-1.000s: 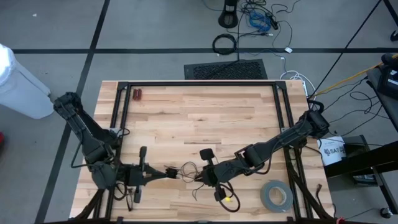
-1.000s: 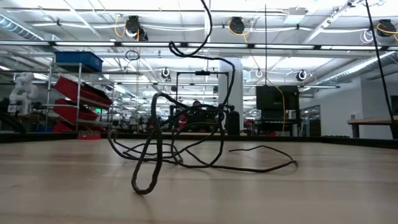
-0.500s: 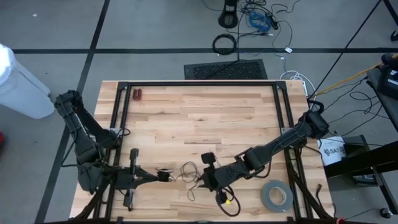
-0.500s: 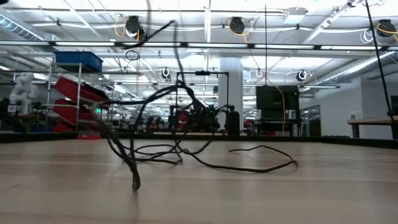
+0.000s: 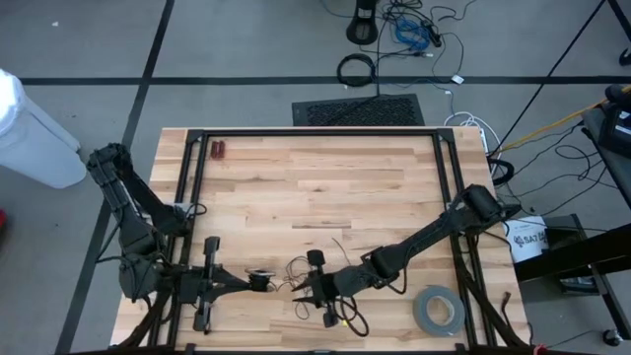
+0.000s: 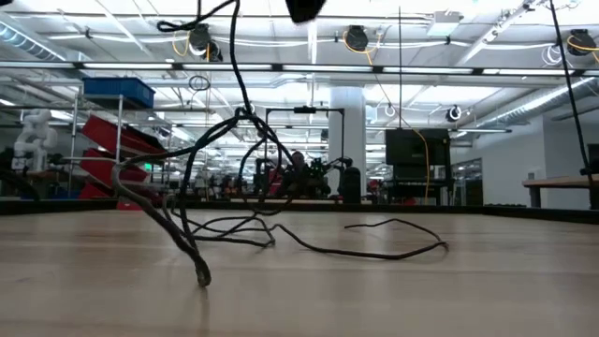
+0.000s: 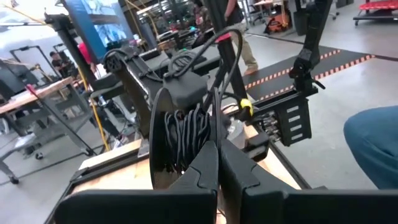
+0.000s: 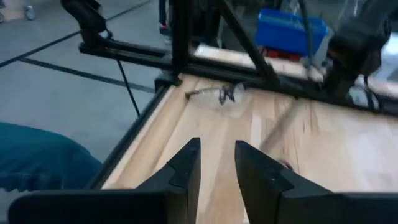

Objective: Coil cords
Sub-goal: Coil the black wire on the spool

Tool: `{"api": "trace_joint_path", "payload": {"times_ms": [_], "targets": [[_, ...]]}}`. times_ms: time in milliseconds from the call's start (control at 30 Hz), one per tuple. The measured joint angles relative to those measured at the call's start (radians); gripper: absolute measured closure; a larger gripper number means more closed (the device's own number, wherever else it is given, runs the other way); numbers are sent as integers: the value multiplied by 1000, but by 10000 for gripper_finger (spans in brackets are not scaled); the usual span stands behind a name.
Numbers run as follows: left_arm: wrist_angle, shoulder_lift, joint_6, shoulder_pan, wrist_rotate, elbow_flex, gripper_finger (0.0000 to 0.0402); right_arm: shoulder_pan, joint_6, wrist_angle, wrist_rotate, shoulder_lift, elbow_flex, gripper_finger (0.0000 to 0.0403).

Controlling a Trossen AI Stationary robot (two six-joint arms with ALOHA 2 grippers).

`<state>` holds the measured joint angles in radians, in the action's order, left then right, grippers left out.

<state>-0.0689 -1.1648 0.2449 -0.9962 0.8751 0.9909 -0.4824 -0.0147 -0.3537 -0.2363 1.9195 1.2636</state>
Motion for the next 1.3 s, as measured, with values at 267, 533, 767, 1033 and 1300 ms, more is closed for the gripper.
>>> {"api": "trace_joint_path", "payload": {"times_ms": [267, 533, 767, 1033, 1300], "targets": [[4, 0, 4, -1, -3, -1, 402, 1, 54, -43, 1, 5, 5, 258], [7, 0, 4, -17, -6, -1, 402, 12, 57, -22, 2, -3, 39, 222], [7, 0, 5, -36, -6, -2, 402, 7, 5, 182, -3, -97, 52, 233], [6, 0, 5, -36, -6, -2, 402, 33, -22, 110, 6, -60, 53, 234], [6, 0, 4, -37, -6, -2, 402, 54, -26, 37, 7, -9, 52, 254]]}}
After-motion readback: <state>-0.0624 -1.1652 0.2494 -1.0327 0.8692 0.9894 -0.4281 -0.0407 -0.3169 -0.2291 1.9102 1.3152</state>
